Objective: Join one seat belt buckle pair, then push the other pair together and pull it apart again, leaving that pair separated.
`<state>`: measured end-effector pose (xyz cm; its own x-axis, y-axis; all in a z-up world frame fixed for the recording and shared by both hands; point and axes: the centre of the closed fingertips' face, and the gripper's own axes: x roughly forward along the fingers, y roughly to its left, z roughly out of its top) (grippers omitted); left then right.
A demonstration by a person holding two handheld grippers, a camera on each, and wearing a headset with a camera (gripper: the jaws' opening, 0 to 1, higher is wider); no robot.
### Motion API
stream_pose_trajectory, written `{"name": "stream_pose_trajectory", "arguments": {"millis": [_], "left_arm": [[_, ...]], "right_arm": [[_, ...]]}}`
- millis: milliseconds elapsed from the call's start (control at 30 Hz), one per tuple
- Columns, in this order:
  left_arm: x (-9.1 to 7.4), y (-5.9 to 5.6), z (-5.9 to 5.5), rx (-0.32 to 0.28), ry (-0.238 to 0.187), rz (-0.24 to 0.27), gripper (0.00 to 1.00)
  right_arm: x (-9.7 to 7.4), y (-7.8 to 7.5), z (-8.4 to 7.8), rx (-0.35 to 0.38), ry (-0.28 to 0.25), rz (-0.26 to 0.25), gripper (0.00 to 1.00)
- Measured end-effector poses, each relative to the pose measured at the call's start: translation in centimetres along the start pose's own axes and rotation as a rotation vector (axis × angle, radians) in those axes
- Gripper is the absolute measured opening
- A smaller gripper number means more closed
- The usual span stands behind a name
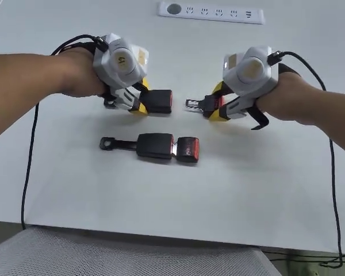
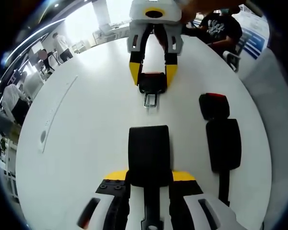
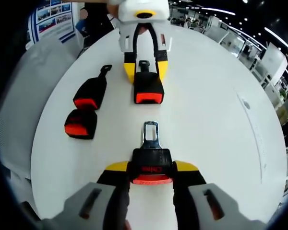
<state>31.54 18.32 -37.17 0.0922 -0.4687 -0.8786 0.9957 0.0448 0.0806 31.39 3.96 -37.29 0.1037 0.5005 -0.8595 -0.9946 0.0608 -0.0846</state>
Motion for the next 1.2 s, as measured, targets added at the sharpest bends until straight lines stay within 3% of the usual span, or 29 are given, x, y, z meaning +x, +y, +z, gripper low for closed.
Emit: {"name": "stream_pose_trajectory", "arguments": {"millis": [267,667,900,967,1200], "left_arm": [[0.0,0.2,-0.1,0.009,0.009,0.006,0.31],[0.1,0.3,-0.1,-0.004,0.019,0.012,0.32],[0.1,0.3,-0.2,-0.026,0.024,0.013,0.32],[0.1,0.3,-0.2,-0.047,0.032,0.016,0.32],[-0.1,0.4,-0.4,-0.04,0.045,0.042,0.34]], "right_arm": [[-2.9,0.2,-4.8,0.037,0.06,-0.022,0.34],[-5.5,0.8,-8.7,0.052,0.119,-0.029,0.35],[-6.2,0.8,-9.9,0.069,0.146,-0.032,0.35],[-6.3,0.8,-10.0,0.071,0.151,-0.033,0.35],[-6.3,0.6,-9.9,0.073,0.16,-0.05,0.41]]}}
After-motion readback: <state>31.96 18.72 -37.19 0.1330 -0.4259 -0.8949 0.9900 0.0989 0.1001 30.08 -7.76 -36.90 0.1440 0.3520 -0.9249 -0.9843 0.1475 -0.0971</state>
